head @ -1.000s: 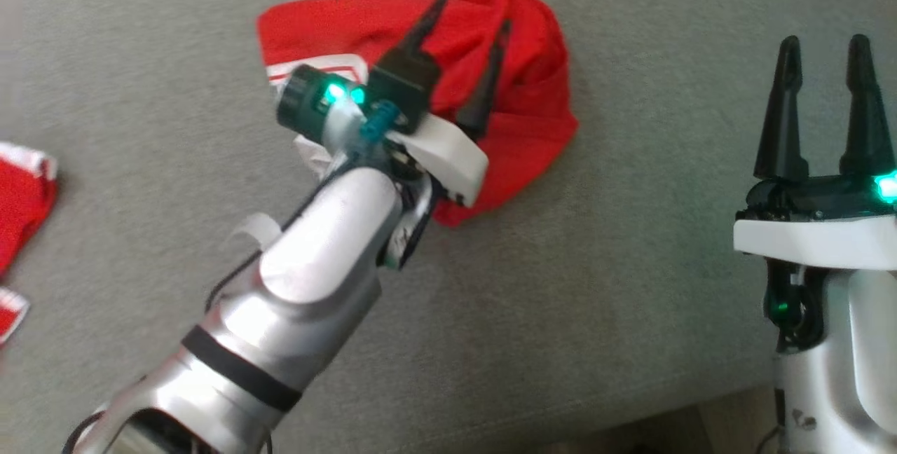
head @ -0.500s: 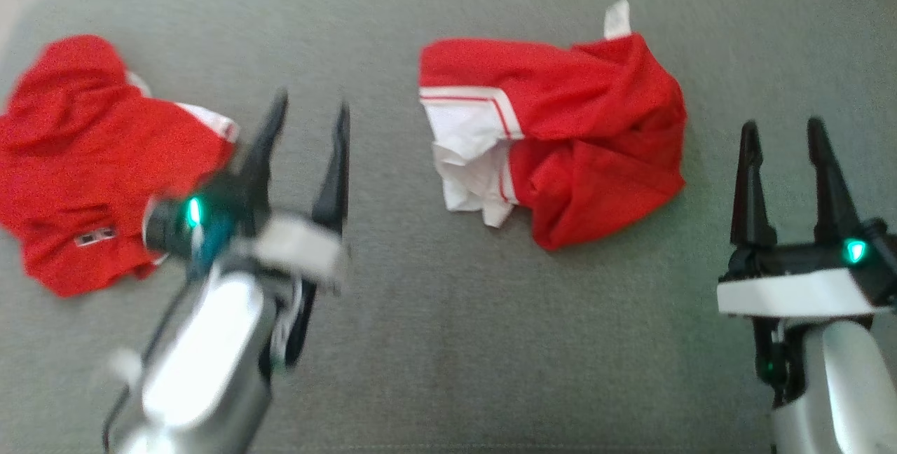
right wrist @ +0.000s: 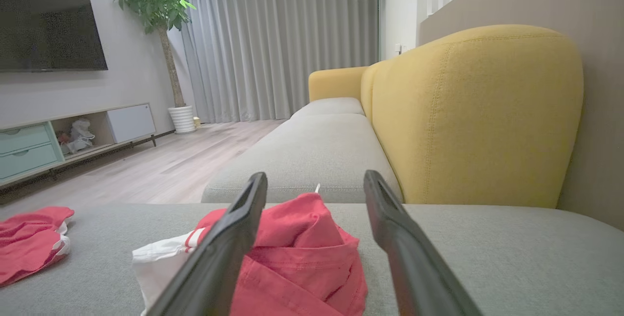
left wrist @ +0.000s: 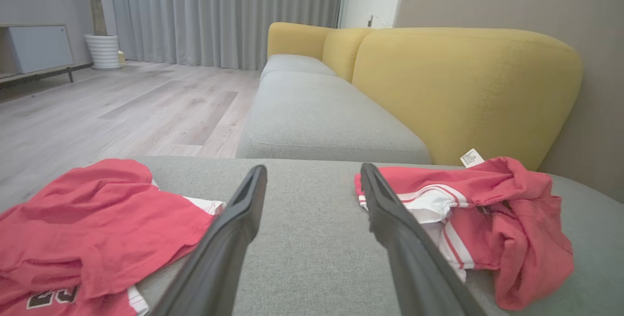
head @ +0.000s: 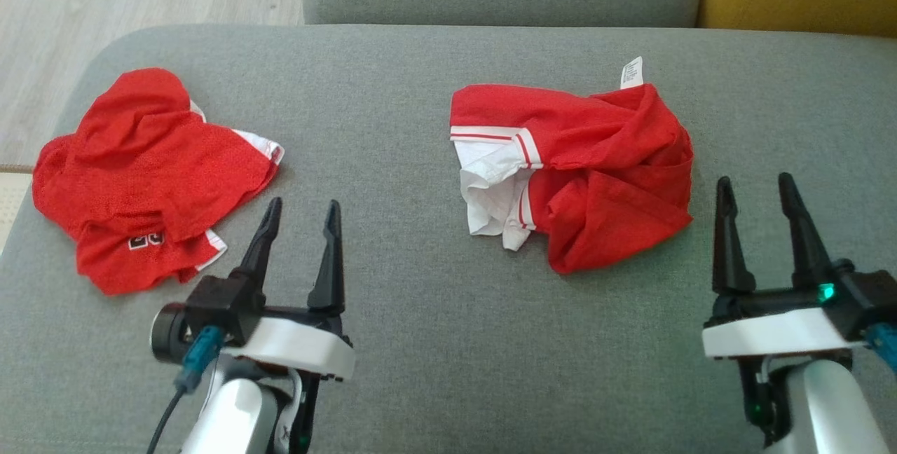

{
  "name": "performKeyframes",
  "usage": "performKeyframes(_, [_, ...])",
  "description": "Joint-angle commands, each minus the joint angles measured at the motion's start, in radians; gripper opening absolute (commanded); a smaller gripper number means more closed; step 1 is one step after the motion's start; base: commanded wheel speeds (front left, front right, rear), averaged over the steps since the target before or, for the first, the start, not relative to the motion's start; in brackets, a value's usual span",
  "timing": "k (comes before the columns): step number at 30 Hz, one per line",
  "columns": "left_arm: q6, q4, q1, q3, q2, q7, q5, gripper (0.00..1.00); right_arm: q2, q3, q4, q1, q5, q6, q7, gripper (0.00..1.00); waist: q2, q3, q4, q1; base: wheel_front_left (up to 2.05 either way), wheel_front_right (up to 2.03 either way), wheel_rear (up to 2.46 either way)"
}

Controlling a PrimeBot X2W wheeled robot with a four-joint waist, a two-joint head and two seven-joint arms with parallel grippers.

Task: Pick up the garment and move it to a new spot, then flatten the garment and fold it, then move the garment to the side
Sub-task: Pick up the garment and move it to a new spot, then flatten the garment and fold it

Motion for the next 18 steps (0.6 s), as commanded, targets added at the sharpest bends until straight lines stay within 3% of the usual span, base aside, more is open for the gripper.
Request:
performKeyframes(1, [-0.012, -0.037, -0.044, 0.045, -0.001, -0.005, 0.018, 1.0, -0.003, 0.038, -0.03, -0.028, -0.008, -0.001, -0.008, 1.0, -0.0001, 0.003, 0.002, 0.0001, 0.0, 0.0, 0.0])
performKeyframes(9, [-0.068, -0.014, -0.053, 0.085, -0.043, -0.005, 0.06, 1.0, -0.017, 0.211, -0.03, -0.122, -0.108, -0.001, 0.081, 1.0, -0.0001, 0.05, 0.04, 0.0001, 0.0, 0.0, 0.0])
performKeyframes(18, [-0.096, 0.022, -0.079, 0.059, -0.069, -0.005, 0.056, 1.0, -0.185, 0.488, 0.135, -0.313, -0.127, -0.001, 0.216, 1.0, -0.0001, 0.125, 0.142, 0.0001, 0.0, 0.0, 0.0])
